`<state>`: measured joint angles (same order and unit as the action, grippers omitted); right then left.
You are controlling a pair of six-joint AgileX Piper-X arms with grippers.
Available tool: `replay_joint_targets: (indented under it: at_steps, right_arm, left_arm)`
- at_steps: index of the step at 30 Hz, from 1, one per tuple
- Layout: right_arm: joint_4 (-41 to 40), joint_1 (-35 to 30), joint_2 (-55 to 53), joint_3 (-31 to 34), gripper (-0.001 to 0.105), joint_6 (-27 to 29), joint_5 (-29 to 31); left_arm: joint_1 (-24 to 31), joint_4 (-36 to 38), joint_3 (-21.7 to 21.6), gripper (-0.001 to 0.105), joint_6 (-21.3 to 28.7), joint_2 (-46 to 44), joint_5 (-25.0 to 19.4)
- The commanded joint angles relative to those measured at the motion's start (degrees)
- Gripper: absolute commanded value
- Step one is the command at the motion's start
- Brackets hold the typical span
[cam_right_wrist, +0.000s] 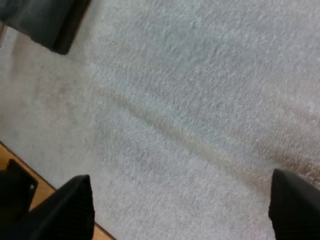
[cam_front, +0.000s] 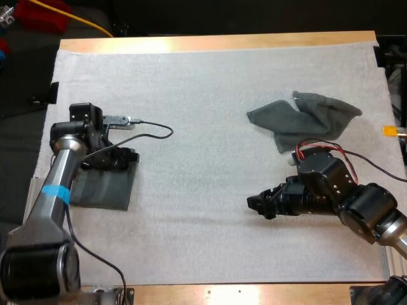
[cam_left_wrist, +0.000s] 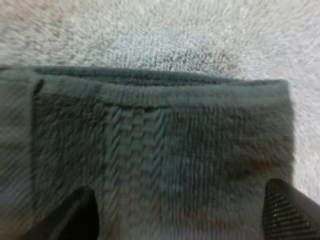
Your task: Pick towel from pile, fold and stack
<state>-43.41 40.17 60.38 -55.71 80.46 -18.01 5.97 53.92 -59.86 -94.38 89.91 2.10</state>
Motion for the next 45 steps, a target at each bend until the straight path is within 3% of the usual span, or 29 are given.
replay_joint_targets:
  at_steps: [1,9,22,30,45]
  right_arm:
    - [-0.1,0.1,-0.5,-0.3,0.071,0.3,-1.2]
    - [-0.1,0.1,-0.5,-0.3,0.071,0.3,-1.6]
    - [-0.1,0.1,-0.5,-0.3,0.071,0.3,-1.6]
    - [-0.1,0.1,-0.5,-0.3,0.071,0.3,-1.6]
    - [4.8,0.1,-0.5,-0.3,0.071,0.3,-0.5]
  left_arm:
    - [0.0,1.6,-0.1,0.066,-0.5,-1.8,-0.7]
    - [0.0,9.1,0.1,0.066,-0.5,-4.8,-4.2]
    - [0.0,2.3,7.8,0.066,-0.5,-4.3,-5.4]
    - [0.0,2.9,7.8,0.066,-0.1,-4.5,-5.4]
    - [0.0,4.2,4.6,0.066,0.8,-17.7,1.2]
